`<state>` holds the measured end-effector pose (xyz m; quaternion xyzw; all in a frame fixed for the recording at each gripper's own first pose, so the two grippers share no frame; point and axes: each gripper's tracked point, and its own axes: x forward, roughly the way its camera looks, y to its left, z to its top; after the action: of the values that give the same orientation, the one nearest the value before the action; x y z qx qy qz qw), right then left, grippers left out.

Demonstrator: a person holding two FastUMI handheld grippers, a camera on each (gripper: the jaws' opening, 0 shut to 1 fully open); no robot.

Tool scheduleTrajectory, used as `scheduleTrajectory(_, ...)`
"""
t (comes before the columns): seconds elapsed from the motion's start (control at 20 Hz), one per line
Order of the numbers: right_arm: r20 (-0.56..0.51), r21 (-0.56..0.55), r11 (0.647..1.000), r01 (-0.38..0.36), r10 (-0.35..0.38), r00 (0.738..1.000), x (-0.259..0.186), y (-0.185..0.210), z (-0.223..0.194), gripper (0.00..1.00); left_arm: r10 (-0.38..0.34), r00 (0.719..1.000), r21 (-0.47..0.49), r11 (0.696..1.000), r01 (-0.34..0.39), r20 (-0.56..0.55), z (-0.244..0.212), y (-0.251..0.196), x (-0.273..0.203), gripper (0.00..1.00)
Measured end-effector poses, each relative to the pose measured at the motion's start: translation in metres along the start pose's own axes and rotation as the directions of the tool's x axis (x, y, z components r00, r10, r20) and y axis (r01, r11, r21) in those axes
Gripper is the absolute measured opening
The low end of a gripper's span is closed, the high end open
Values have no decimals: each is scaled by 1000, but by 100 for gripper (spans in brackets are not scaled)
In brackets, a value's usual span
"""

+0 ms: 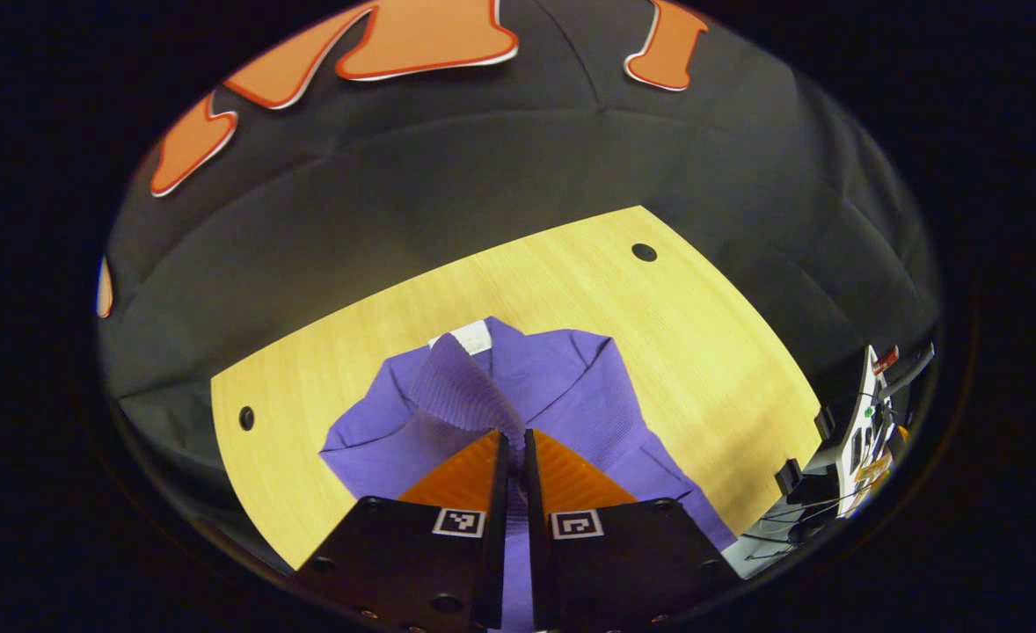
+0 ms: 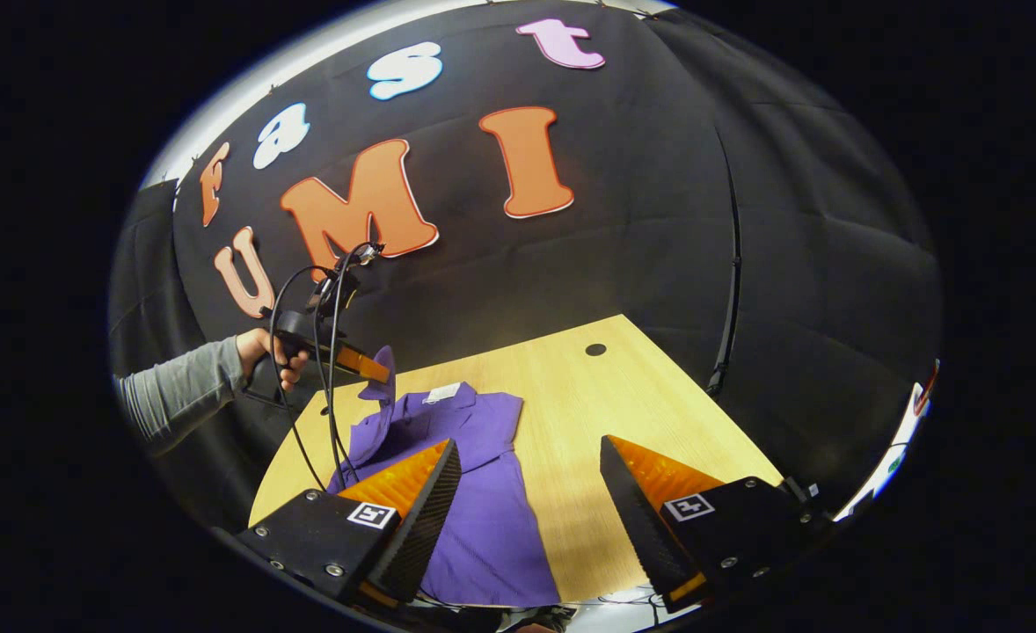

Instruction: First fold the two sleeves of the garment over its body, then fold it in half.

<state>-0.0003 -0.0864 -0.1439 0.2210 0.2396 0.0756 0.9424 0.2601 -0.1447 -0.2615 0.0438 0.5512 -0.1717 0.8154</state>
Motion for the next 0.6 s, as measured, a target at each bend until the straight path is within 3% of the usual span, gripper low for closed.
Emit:
scheduleTrajectory(0.05,-9,16,1000,2,-2,1000,-1,-2,-3,95,-28,1000,-2,1000,28,7,3,-13,5,13)
scheduleTrajectory(0.1,-14,22,1000,9,-8,1000,0,-6,-6,95,-42,999,-1,999,42,16,5,-21,12,22)
scheduleTrajectory(0.25,-26,40,999,26,-25,999,0,-17,-13,95,-108,992,10,994,107,67,12,-49,16,31)
scheduleTrajectory(0.3,-29,44,999,25,-23,999,0,-20,-14,95,-111,990,20,994,110,86,12,-50,16,43)
scheduleTrajectory(0.45,-28,36,999,27,-26,999,4,-25,-12,95,-95,984,48,995,89,149,10,-47,3,51)
scheduleTrajectory(0.6,-12,13,999,37,-37,999,13,-27,-6,95,-29,971,83,996,9,238,3,-30,-21,91)
